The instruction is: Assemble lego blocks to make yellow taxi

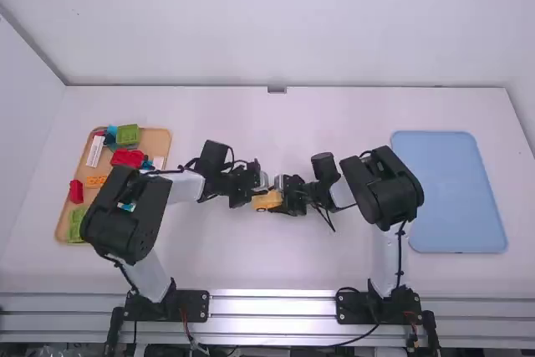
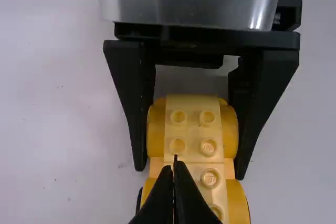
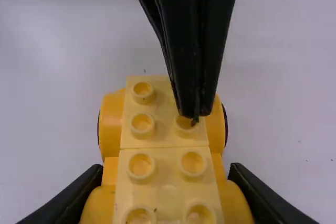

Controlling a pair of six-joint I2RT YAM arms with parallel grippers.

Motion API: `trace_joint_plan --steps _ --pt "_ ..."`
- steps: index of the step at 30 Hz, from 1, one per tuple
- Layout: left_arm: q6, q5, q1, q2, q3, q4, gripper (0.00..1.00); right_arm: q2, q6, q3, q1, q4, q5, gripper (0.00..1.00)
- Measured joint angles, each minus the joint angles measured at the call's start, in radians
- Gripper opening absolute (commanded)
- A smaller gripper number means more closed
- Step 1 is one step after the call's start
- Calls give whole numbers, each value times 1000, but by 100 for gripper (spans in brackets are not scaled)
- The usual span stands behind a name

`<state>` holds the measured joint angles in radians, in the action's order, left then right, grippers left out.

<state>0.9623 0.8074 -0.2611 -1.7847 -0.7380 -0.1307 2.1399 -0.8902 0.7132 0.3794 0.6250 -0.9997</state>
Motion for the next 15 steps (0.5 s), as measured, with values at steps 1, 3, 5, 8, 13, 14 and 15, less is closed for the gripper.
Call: trace_joint_plan --steps 1,3,5,8,13,14,15 --pt "0 0 3 8 6 -5 2 0 -1 0 0 0 0 50" --pt "-3 6 18 45 18 -11 2 0 0 0 0 0 5 50" --pt "-26 10 44 117 23 -12 2 0 1 0 0 0 12 50" --pt "-80 -2 88 240 23 -8 2 0 1 0 0 2 18 53" --pt "-172 -84 149 395 23 68 36 0 5 0 -11 3 26 53" --pt "-186 -103 157 407 23 90 44 0 5 0 -16 3 27 54" --pt "-192 -115 163 414 23 108 49 0 5 0 -22 3 27 54"
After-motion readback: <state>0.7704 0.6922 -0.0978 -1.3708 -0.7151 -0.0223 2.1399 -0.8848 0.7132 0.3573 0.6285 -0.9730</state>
